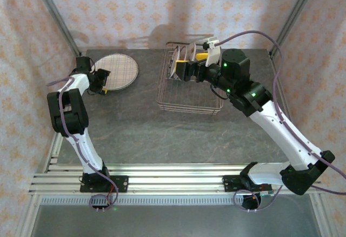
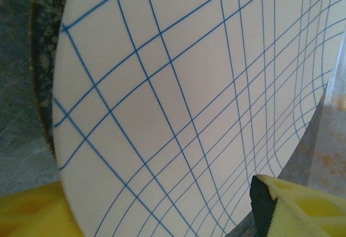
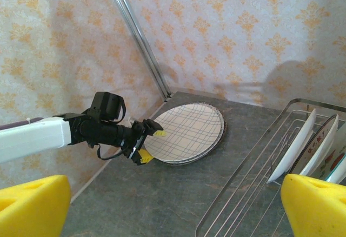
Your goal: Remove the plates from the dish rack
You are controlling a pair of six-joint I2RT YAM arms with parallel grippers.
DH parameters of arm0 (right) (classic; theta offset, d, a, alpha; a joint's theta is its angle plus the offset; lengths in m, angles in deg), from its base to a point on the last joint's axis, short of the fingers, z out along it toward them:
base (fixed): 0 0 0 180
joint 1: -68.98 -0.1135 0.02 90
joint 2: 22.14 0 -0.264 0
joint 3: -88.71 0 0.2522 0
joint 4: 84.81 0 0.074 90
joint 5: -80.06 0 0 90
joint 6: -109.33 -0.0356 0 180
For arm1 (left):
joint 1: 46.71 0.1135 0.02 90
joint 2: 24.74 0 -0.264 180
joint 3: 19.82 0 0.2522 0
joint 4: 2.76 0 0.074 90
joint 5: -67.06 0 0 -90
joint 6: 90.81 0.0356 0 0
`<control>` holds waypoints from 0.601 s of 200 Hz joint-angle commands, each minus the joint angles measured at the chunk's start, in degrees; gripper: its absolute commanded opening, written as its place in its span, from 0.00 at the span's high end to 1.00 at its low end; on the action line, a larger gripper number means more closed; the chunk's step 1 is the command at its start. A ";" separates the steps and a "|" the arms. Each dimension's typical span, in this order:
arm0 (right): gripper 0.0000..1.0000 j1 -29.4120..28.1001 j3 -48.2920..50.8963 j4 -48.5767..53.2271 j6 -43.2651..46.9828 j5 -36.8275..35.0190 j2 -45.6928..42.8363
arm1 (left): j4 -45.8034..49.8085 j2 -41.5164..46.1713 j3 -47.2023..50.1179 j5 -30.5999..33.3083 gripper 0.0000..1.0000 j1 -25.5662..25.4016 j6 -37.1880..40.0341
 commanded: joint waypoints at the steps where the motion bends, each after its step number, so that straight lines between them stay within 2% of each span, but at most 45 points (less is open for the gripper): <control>1: 0.01 -0.32 -0.25 -0.09 -0.89 -0.80 -1.51 | 3.62 -0.35 -2.02 1.87 0.25 0.33 2.06; 46: 0.01 -0.36 -0.41 0.56 -0.94 -1.72 -1.67 | 4.32 -0.27 -1.77 1.97 0.25 0.32 1.65; 77: 0.01 -0.32 -1.54 3.40 -1.28 -7.08 -1.24 | 4.25 0.75 -1.32 2.44 0.24 0.37 1.63; 93: 0.00 -0.32 -3.12 6.15 -2.40 -12.53 -0.35 | 4.89 2.06 -1.32 2.97 0.23 0.24 2.02; 120: 0.07 -0.11 -10.94 17.05 -4.92 -25.46 5.15 | 6.71 6.03 -0.93 4.66 0.20 -0.35 2.25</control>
